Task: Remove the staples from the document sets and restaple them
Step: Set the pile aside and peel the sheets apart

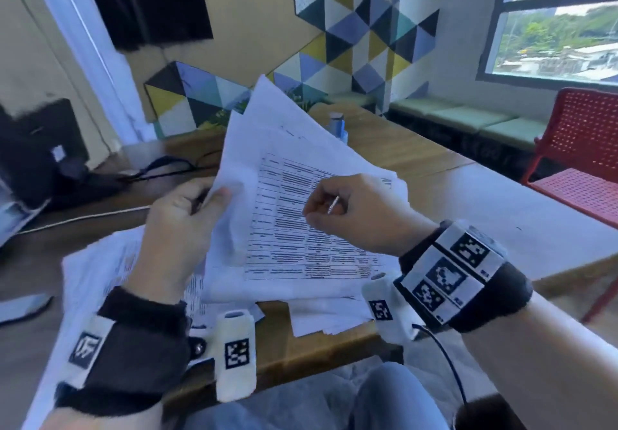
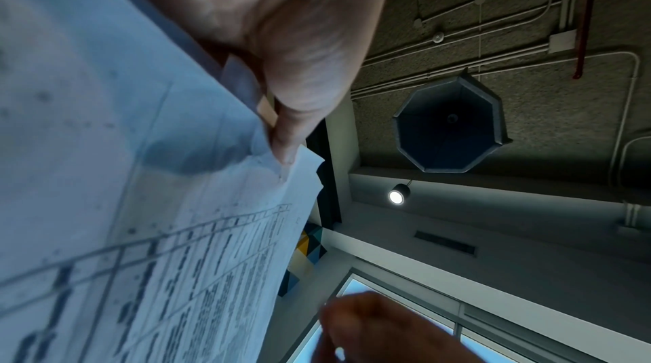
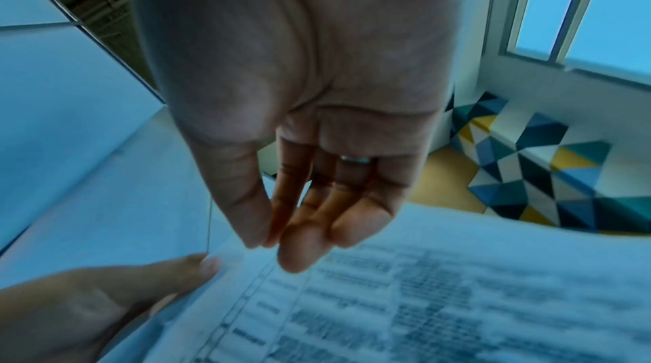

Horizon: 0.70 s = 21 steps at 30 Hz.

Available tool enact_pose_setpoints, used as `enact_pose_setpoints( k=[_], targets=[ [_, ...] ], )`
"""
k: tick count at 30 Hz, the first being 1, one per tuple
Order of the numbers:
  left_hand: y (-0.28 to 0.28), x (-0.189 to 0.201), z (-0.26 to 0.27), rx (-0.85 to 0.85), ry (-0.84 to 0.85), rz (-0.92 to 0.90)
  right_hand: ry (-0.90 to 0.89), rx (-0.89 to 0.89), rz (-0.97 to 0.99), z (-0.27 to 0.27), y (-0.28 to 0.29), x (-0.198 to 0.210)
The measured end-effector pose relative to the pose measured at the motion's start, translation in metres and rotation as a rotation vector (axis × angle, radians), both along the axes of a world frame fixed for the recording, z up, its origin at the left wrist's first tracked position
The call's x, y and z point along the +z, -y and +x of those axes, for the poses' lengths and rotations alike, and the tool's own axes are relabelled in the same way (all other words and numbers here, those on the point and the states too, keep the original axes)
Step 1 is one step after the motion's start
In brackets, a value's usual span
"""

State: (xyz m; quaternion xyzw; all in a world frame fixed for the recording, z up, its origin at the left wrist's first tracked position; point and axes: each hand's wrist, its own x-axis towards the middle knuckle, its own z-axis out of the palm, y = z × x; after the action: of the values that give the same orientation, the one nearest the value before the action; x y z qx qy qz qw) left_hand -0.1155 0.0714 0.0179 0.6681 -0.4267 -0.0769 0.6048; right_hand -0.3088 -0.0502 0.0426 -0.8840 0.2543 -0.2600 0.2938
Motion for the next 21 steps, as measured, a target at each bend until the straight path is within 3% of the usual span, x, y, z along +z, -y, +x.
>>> enact_pose_setpoints(
  k=[4, 8, 15, 21],
  targets=[
    [-0.005, 0.005, -0.013, 0.005, -0.017, -0.04, 0.033, 0.098, 0.052, 0.048, -0.018, -0.002],
    [-0.006, 0.003, -0.012, 0.03, -0.093, -0.069, 0.072, 0.067, 0.08, 0.074, -0.028, -0.009],
    [-0.008, 0.0, -0.012, 0.092, -0.081, -0.087, 0.124, 0.021, 0.165, 0.081, -0.03, -0.013],
    [-0.008, -0.006, -0.015, -0.001, -0.16, -0.059, 0.072, 0.023, 0.182, 0.079, -0.026, -0.015]
  ],
)
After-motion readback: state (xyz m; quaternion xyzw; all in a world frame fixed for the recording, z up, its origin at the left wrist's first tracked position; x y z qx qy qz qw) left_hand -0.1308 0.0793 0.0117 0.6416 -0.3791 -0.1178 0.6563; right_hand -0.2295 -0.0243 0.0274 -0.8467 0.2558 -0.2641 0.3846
